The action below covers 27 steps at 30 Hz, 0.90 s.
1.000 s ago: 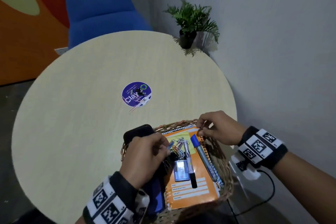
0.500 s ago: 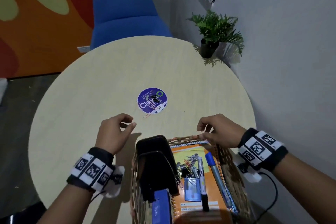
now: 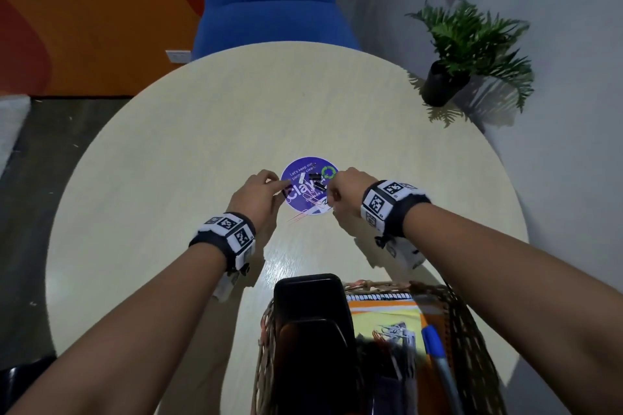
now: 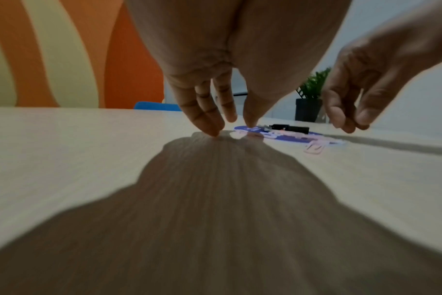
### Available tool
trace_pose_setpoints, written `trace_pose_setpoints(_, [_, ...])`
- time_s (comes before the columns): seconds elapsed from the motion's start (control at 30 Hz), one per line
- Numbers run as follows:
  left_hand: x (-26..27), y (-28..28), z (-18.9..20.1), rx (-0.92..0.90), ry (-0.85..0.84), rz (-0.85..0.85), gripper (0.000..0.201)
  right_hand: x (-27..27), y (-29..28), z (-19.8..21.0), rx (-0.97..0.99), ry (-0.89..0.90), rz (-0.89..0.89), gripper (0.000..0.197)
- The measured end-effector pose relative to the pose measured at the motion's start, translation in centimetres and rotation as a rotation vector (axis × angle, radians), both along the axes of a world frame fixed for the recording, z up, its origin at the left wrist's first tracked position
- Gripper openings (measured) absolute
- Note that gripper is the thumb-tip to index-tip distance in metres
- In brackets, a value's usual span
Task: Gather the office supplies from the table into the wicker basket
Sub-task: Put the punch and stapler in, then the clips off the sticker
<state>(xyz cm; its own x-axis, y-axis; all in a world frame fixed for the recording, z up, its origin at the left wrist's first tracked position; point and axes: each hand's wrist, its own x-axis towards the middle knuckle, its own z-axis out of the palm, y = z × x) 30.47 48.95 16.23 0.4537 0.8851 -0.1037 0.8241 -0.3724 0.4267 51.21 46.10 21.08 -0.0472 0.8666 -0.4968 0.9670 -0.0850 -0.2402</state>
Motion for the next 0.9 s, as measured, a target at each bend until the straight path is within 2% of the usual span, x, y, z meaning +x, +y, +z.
trace_pose_setpoints(0.2, [0.1,0.8,-0.3,0.091,0.069,-0.075,0.023,-0.7,1.1,-2.2,-0.040,0.032,-0.139,0.028])
trace_pose_setpoints(0.3, [0.0,1.2,0.4,0.039,0.056,-0.028,0.020,-1.4,1.2,-2.8,-0.033,0.020,-0.163,0.035])
trace_pose_setpoints(0.47, [-0.3,1.4,1.4,-0.073,0.202,0.015,0.024,-2.3,0.9,-3.0,-0.007,-0.004,-0.220,0.035])
trace_pose_setpoints(0.6, [-0.7,0.4,2.1,-0.144,0.273,0.102,0.019,-2.5,0.9,-2.9,-0.020,-0.035,-0.206,0.036])
trace_pose_setpoints(0.8, [-2.6,-2.4,2.2,-0.235,0.125,0.223,0.011,-2.3,0.7,-1.5,-0.054,0.018,-0.169,0.024])
trace_pose_setpoints(0.9, [-3.8,-3.4,4.6,-0.234,0.026,0.191,0.009,-1.3,-0.2,0.5,-0.021,0.029,-0.087,0.018])
